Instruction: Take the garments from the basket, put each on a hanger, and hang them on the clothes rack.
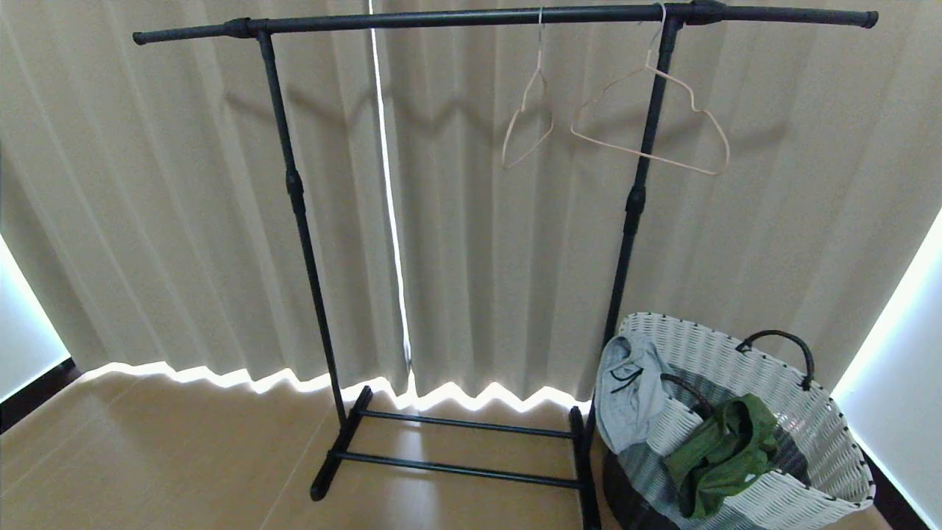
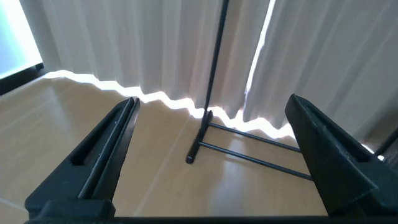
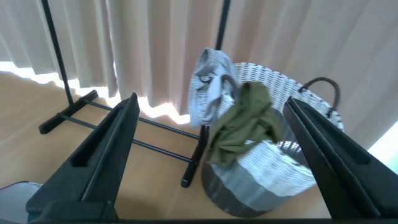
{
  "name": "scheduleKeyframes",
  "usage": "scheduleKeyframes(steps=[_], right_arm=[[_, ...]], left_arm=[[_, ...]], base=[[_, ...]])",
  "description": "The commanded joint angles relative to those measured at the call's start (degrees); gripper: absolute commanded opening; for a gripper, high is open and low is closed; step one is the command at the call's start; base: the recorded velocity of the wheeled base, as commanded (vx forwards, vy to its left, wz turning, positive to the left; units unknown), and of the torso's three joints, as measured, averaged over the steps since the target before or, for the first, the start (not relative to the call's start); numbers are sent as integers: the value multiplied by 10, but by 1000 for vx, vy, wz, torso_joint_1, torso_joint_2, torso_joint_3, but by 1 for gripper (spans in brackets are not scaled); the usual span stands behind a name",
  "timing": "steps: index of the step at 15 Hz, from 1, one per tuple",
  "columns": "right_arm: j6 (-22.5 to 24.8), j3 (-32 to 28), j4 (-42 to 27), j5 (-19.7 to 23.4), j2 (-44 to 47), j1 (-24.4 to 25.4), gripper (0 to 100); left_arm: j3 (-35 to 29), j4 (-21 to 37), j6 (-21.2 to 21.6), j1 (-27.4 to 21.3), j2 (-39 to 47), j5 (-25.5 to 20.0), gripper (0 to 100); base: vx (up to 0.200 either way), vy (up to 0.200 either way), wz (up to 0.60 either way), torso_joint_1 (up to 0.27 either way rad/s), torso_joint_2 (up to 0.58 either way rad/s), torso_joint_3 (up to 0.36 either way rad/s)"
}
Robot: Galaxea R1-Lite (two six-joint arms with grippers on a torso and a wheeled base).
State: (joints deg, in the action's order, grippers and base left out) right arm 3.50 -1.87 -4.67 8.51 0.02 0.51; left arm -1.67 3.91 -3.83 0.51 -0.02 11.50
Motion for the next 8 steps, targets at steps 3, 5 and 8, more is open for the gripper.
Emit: scheduleKeyframes(steps=[3,5,8], right_arm=[[0,0,0,0,0,0,100],[-1,0,0,0,0,0,100],[-1,0,0,-2,0,0,100]], left_arm=[[0,0,0,0,0,0,100],[0,0,0,0,0,0,100],[0,0,0,0,0,1,100]], base=[[0,-67,0,2,2,1],[0,0,0,0,0,0],[0,0,0,0,0,0]])
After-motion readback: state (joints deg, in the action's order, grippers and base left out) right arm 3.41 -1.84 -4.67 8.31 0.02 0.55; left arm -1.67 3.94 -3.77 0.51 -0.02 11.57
